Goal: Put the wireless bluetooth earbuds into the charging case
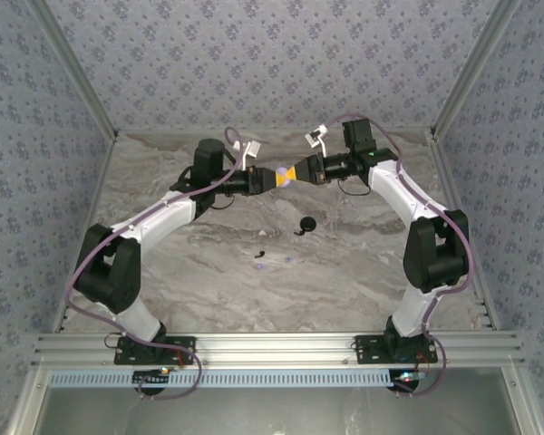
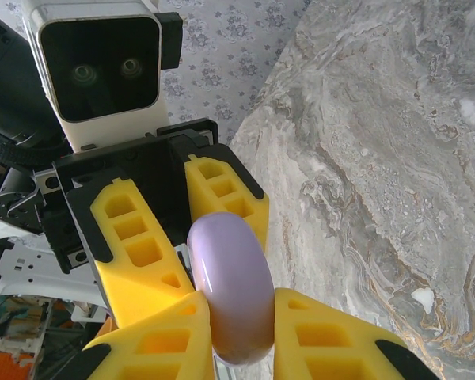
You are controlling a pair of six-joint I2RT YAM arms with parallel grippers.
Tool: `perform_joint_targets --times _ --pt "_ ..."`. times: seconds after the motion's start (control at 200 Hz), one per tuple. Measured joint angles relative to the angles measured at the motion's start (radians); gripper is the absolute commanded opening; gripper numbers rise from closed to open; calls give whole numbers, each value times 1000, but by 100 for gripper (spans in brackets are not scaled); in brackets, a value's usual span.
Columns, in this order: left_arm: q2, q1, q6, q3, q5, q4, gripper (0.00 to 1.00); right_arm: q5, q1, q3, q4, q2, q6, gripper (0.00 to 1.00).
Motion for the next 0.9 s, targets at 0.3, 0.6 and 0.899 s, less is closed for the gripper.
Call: perform_joint_targets --times 0.3,0.6,0.899 --pt "3 -5 -23 0 -7 15 34 6 8 0 -3 0 0 19" --pt "3 -5 -29 0 -6 17 19 6 6 0 -5 -6 0 27" --pt "-8 -26 78 1 -64 0 12 161 6 0 -54 -80 -5 48"
